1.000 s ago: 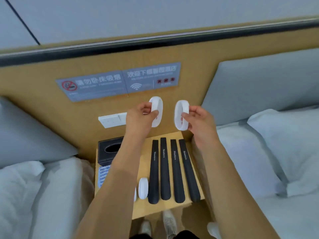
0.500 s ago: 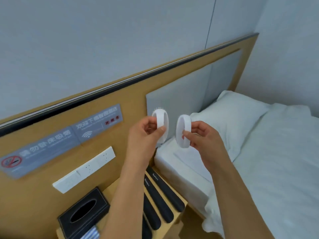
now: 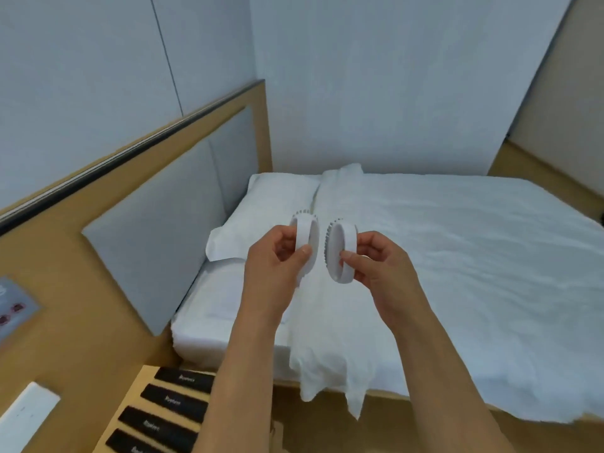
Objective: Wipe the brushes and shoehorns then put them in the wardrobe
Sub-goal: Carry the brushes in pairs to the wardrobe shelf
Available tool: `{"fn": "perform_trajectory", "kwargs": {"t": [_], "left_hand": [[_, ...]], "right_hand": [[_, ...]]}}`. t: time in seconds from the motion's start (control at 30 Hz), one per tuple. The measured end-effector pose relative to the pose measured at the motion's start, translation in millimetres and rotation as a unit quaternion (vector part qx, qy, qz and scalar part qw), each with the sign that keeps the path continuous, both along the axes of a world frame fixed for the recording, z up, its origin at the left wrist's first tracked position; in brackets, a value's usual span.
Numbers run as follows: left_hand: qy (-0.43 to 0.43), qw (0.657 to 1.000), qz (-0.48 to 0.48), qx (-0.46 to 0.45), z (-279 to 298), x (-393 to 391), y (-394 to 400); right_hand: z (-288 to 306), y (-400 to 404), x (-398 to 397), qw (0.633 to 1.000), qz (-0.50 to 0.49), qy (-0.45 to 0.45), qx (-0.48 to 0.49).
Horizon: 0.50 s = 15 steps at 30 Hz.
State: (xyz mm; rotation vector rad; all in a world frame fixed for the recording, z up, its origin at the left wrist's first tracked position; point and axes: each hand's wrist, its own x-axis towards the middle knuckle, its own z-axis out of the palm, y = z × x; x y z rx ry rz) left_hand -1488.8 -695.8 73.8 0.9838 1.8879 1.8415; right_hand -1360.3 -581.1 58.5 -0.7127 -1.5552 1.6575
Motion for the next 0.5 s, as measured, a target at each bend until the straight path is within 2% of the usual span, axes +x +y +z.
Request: {"fn": "perform_trajectory", "kwargs": {"t": [0.23,0.5], "left_hand": [[-0.012,0.991,-0.134,0.026,8.4,96.8,84.1],[-0.002,0.967,-0.253,0.031,14.8,256.9,185.2]], "right_hand": [[7.6,48.9,115.5,0.993,-0.114,0.023,0.01],[13.4,110.7,287.4,0.971,-0.239,0.015,0.022]]}}
